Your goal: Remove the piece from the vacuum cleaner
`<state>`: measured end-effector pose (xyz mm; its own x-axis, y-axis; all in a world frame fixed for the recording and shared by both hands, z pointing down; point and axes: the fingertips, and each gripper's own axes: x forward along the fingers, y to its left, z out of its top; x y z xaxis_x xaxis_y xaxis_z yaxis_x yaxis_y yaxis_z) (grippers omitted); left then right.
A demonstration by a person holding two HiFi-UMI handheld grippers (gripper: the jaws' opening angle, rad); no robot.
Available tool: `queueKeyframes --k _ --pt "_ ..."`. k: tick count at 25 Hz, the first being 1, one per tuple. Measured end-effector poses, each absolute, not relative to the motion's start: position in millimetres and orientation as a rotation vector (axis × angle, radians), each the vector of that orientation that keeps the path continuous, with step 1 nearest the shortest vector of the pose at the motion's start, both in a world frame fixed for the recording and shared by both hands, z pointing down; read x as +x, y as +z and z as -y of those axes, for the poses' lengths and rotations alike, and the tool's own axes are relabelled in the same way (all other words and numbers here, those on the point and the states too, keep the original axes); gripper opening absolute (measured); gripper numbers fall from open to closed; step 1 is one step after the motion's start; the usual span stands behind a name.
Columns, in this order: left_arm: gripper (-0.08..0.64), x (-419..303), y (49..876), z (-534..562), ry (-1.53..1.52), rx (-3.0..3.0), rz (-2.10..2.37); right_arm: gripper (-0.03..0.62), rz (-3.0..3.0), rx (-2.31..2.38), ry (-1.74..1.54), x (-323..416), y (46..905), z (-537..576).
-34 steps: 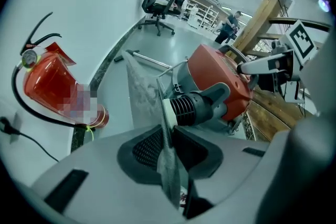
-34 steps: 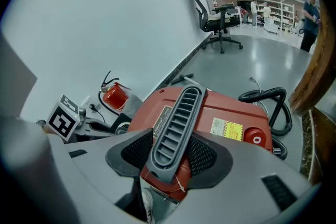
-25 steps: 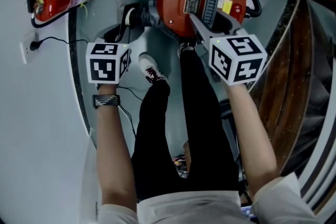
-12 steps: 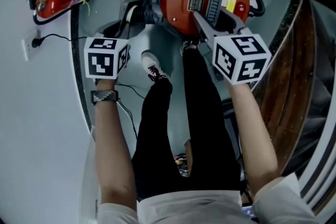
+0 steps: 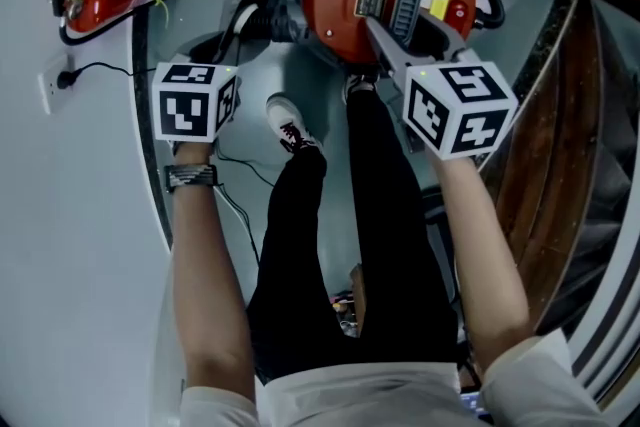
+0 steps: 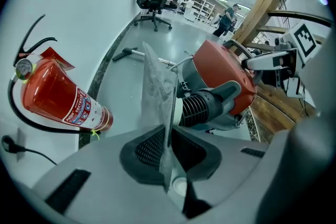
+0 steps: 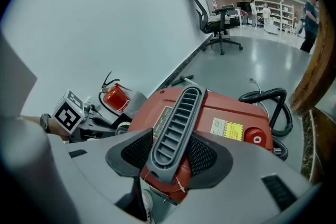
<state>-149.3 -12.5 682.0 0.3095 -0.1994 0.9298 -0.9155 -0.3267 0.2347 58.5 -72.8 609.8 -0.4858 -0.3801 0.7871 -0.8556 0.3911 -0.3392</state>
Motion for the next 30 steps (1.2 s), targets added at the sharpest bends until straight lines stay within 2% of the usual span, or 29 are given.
queueKeyframes --k 30 --pt "0.032 -172 668 35 1.178 1.799 1.132 0.204 2.044 1.041 1.054 59 607 70"
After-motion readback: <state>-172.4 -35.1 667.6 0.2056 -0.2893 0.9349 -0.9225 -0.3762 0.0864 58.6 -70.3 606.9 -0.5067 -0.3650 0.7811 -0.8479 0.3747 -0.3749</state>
